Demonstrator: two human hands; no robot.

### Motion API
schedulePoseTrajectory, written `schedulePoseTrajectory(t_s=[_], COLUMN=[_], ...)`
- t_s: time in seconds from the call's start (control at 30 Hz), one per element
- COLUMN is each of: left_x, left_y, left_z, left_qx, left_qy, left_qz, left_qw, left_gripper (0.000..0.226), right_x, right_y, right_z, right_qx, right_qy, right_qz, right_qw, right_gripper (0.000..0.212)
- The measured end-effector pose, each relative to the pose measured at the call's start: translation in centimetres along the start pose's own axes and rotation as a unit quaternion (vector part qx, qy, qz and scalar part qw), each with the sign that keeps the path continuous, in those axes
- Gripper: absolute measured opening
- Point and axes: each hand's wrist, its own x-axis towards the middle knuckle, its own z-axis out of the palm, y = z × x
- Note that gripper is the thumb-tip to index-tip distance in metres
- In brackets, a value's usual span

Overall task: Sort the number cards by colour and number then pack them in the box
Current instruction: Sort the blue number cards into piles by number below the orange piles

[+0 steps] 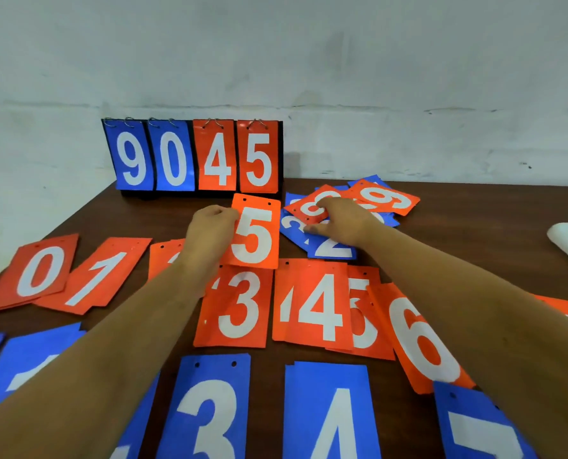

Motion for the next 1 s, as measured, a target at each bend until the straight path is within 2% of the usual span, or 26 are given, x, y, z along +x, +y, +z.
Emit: schedulePoseTrajectory(t_s=[0.07, 0.13, 0.2, 0.3, 0.37, 0.53, 0.6, 0.67, 0.73, 0.8, 0.9, 1.0], left_x=[0.1, 0.3, 0.3, -0.2, -0.9, -4.3, -5.9, -7.6, -9.4, -11.2, -14.3, -17.3], left_y=[-0.3, -0.5, -0.5, -0.2, 0.2, 1.3, 1.6, 1.8, 1.9, 1.8, 1.6, 1.3], left_z=[-0.3, -0.4, -0.4, -0.7, -1.1, -2.7, -3.5, -4.4, -5.2, -5.7, -6.0, -5.6], left_qx=[-0.005, -0.014, -0.015, -0.002, 0.001, -0.025, -0.040, -0.051, -0.040, -0.019, -0.008, -0.010], left_qy=[-0.008, -0.016, -0.018, -0.018, -0.021, -0.027, -0.037, -0.045, -0.058, -0.074, -0.114, -0.189], left_qz=[-0.001, -0.004, -0.007, -0.006, -0.010, -0.032, -0.038, -0.033, -0.021, 0.003, 0.008, 0.011], left_qw=[1.000, 1.000, 1.000, 1.000, 1.000, 0.999, 0.998, 0.997, 0.997, 0.997, 0.993, 0.982], left_gripper=[0.022, 0.021, 0.019, 0.017, 0.019, 0.013, 0.010, 0.011, 0.011, 0.012, 0.010, 0.012], right_x=[0.3, 0.2, -0.1, -1.3, -2.8, -8.9, -11.4, -14.0, -16.4, -18.4, -21.1, -23.6], right_y=[-0.1, -0.2, -0.3, -0.2, -0.7, -3.3, -4.2, -5.0, -5.3, -5.3, -5.0, -5.5], right_z=[0.9, 1.1, 0.8, -0.5, -2.4, -7.0, -8.1, -9.4, -10.5, -11.5, -12.5, -13.4], right_qx=[-0.045, -0.115, -0.146, -0.098, -0.026, 0.244, 0.364, 0.453, 0.469, 0.479, 0.503, 0.440], right_qy=[0.053, 0.102, 0.147, 0.282, 0.318, 0.254, 0.206, 0.174, 0.155, 0.112, 0.032, -0.001], right_qz=[-0.035, -0.074, -0.101, -0.111, -0.093, -0.060, -0.011, 0.022, 0.035, 0.035, 0.038, 0.037], right_qw=[0.997, 0.985, 0.973, 0.948, 0.943, 0.934, 0.908, 0.874, 0.869, 0.870, 0.863, 0.897], right_gripper=[0.055, 0.033, 0.026, 0.020, 0.022, 0.020, 0.019, 0.028, 0.028, 0.010, 0.025, 0.032])
